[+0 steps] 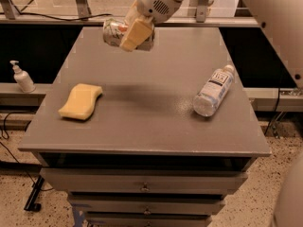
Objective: Move 7up can near sponge
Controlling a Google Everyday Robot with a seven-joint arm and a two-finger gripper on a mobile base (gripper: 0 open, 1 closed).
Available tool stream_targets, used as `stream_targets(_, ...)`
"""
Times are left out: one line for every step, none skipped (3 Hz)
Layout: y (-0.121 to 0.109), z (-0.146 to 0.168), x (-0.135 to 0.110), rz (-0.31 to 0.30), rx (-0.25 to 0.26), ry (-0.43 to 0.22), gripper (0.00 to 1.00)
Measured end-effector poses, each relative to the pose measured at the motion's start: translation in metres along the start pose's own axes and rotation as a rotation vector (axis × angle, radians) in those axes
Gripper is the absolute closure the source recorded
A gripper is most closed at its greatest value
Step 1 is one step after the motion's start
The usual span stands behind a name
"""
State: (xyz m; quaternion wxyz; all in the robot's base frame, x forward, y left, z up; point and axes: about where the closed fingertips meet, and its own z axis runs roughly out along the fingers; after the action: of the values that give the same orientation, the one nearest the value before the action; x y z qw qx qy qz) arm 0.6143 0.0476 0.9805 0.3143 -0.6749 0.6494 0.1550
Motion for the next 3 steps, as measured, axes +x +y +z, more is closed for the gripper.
stream_targets(0.017,0.027,0.008,-0.121,-0.133,0.132,1.00)
stream_targets(0.034,0.049,0.024,-0.220,-0.230,0.238,1.00)
stream_targets(0.056,0.068,0.030,-0.288,-0.288,0.277,1.00)
